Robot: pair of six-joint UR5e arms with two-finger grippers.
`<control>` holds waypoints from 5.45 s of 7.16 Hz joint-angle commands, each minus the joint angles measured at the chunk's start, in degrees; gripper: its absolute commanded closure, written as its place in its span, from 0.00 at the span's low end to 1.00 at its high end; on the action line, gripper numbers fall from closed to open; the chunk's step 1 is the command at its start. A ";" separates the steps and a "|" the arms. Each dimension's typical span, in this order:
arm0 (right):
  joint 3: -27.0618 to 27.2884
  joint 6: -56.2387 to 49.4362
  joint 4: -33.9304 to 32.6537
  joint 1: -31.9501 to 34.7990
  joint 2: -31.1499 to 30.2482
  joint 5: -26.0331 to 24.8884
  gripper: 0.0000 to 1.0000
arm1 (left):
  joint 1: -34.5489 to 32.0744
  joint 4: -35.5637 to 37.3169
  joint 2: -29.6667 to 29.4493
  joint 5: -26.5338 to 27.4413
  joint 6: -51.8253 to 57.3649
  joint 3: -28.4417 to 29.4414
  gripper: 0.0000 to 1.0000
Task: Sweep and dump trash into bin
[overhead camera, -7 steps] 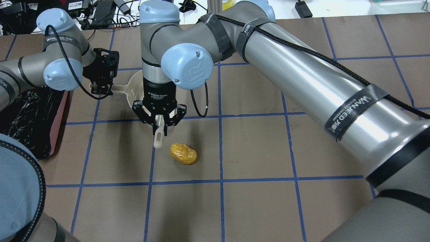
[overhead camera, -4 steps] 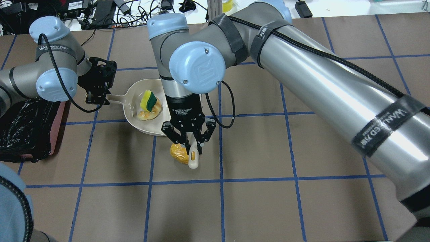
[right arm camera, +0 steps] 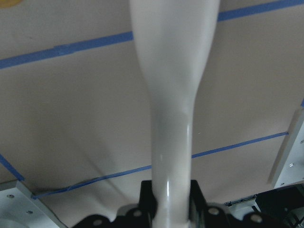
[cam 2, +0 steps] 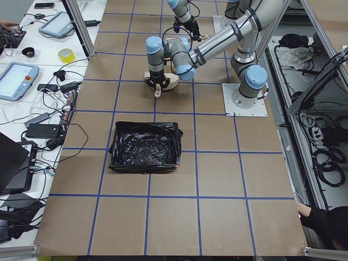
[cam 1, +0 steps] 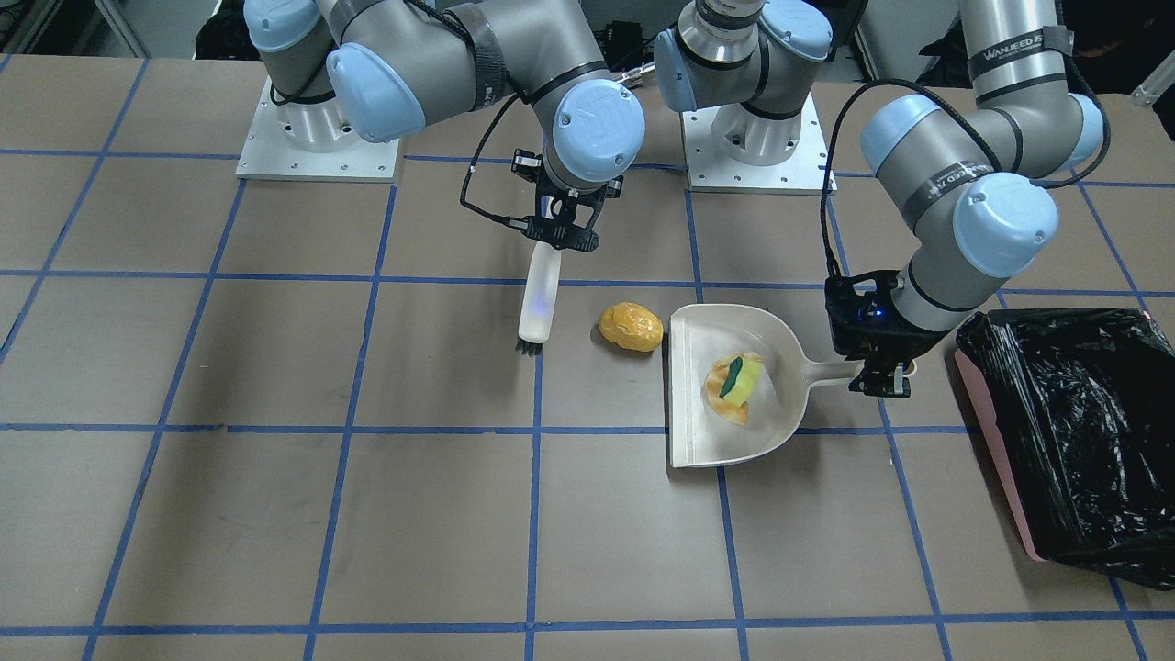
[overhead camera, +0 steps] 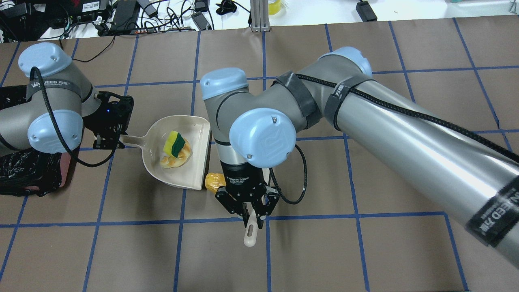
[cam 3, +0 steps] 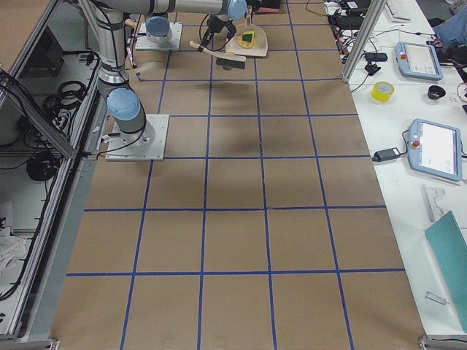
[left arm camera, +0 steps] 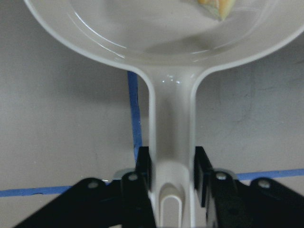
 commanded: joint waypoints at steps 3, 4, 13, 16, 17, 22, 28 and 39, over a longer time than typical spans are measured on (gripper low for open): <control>6.63 5.78 -12.01 3.40 2.35 8.88 1.00 | 0.65 1.13 4.06 0.90 -0.96 -5.56 1.00; 6.99 6.14 -13.61 3.49 2.78 8.89 1.00 | 0.65 1.13 3.80 0.90 -1.14 -5.64 1.00; 0.16 8.69 -30.67 6.13 14.03 15.65 1.00 | 3.01 1.21 3.35 0.37 0.26 -4.32 1.00; -3.63 8.61 -33.03 6.22 15.80 18.54 1.00 | 5.05 1.30 3.18 -0.07 1.67 -4.32 1.00; -3.81 8.08 -33.40 6.22 16.32 17.95 1.00 | 4.96 1.30 3.01 -0.07 1.50 -4.32 1.00; -3.20 8.60 -19.83 6.57 8.89 15.84 1.00 | 4.26 0.78 3.18 -0.33 0.70 -4.41 1.00; -3.63 -4.98 -12.39 1.74 11.55 -15.24 0.98 | 3.56 0.60 2.48 -1.22 -1.75 -4.33 1.00; -25.05 1.57 -16.00 7.44 27.56 8.28 0.97 | 3.20 0.95 1.86 -1.04 -3.95 -4.06 1.00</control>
